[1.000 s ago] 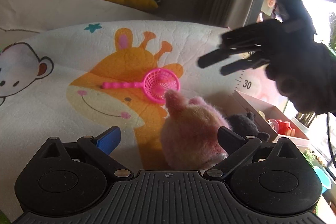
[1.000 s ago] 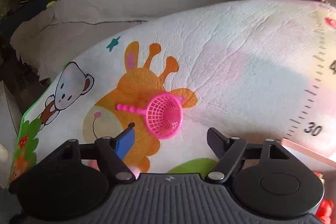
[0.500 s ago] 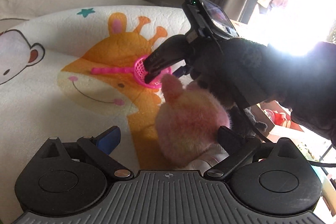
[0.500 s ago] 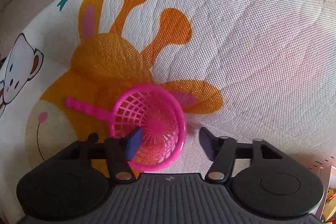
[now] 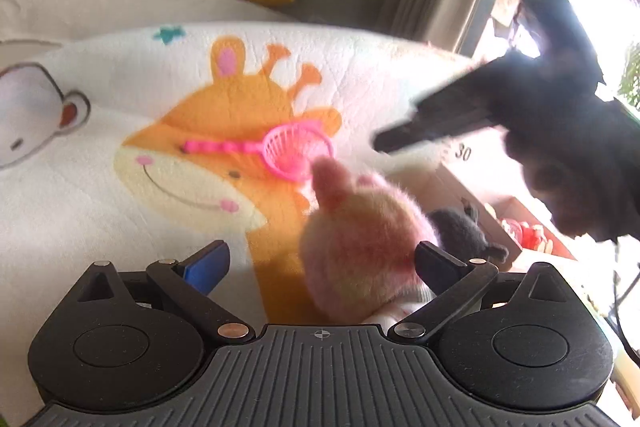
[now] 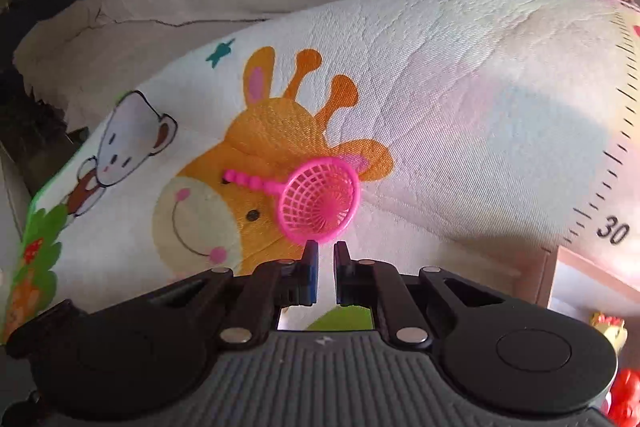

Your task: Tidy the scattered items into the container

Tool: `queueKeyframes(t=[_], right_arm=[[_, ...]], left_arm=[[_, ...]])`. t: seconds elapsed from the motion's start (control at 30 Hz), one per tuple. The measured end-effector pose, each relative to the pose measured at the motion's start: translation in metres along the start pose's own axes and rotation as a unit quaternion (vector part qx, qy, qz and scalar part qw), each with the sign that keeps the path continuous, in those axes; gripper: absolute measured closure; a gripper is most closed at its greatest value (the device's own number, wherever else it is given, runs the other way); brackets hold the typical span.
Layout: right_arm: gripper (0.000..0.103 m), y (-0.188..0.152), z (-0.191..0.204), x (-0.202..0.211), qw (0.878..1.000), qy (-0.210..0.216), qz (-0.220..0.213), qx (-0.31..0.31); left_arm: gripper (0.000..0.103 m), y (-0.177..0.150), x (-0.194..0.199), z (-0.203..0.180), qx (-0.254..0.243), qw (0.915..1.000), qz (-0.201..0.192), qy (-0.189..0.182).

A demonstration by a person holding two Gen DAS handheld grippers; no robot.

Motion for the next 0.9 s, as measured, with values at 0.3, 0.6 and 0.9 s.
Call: queueKeyframes(t=[0.3, 0.6, 0.9], right_arm=[[0.095, -0.070, -0.001, 0.072, 0.999, 0.052, -0.001, -0.012], [0.094, -0.146, 0.024, 0.095, 0.995, 0.062, -0.042, 0.058], [0.036, -0.176, -0.004, 0.130, 0.992, 0.027, -0.113, 0.039]], left_arm=[[0.001, 0.010, 0.066, -0.050, -0.060, 0.9978, -0.027, -0.010], [0.001, -0.046, 0.076, -0.085, -0.108, 0.9918, 0.069, 0.008], [0.001, -0.089, 0.051, -0.118, -0.156, 0.9774, 0.142, 0.011]])
Point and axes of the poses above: each gripper's, at about its wrist camera, not at the fingertips, and x roughly against the way its jaws point, z to its left, y to its top, the point moved 5 cm from there along -x, roughly the way its jaws point, and after that the axes turned 9 degrees about -y, right-handed, at the moved point
